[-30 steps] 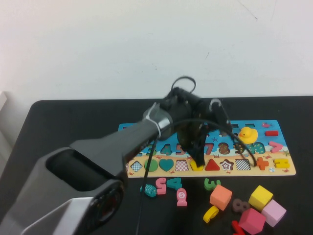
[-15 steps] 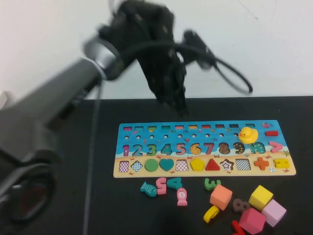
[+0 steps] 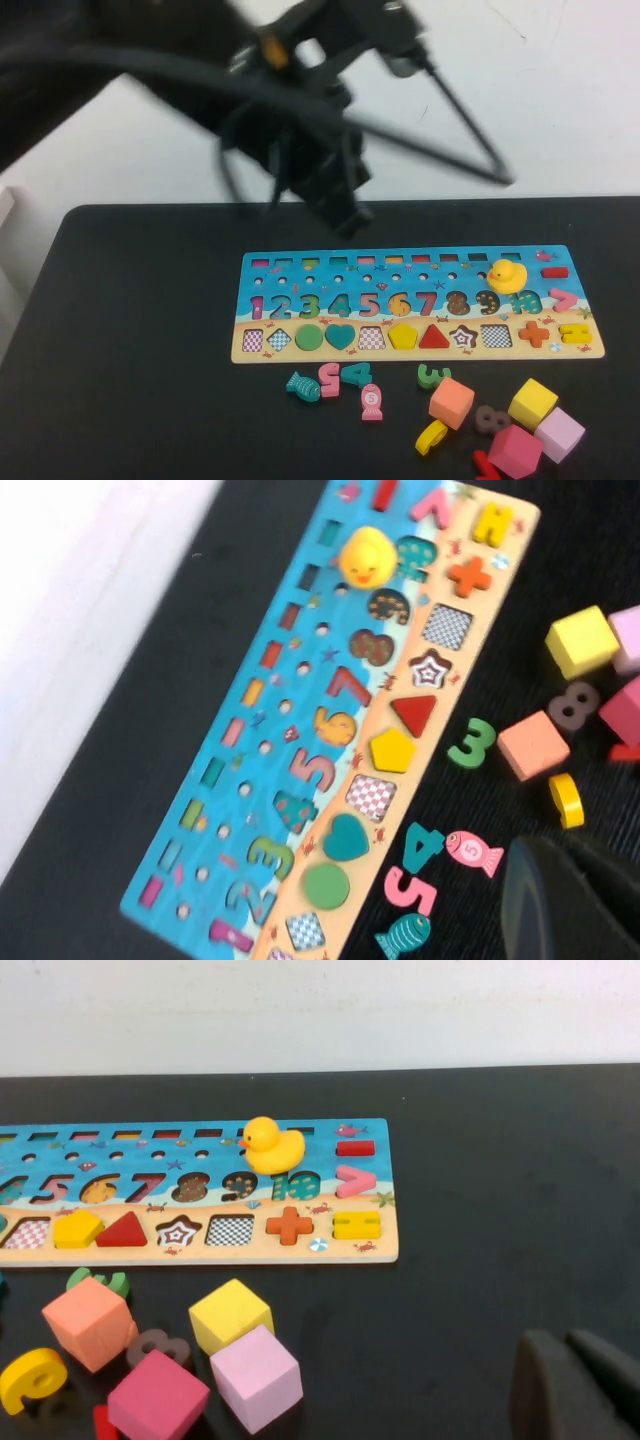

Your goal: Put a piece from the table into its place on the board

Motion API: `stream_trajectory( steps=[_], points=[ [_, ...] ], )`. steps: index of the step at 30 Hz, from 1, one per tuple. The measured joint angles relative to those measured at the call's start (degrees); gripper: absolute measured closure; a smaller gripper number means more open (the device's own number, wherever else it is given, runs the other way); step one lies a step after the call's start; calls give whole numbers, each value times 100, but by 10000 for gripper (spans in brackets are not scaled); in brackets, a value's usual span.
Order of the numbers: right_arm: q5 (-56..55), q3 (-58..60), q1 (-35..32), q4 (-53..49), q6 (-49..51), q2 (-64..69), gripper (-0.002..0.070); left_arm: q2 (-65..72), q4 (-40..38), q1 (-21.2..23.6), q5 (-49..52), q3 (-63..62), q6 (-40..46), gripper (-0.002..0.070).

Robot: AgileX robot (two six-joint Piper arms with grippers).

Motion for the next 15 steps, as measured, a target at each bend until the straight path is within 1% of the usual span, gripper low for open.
stream_trajectory(
  steps=[3, 6, 9, 11, 15],
  points=[
    [0, 0, 0, 0, 0, 0, 657, -950, 253, 0, -581, 1022, -589, 676],
    [0, 0, 0, 0, 0, 0, 657, -1792, 676, 0, -764, 1772, -1223, 676],
    [0, 0, 0, 0, 0, 0, 657, -2429, 1197, 0, -947, 2359, -1814, 676],
    [0, 0, 0, 0, 0, 0, 657, -2773, 1696, 11, -1049, 2687, -2316, 676],
    [0, 0, 0, 0, 0, 0, 657, -3331, 2454, 11, -1039, 3321, -3215, 676]
  ],
)
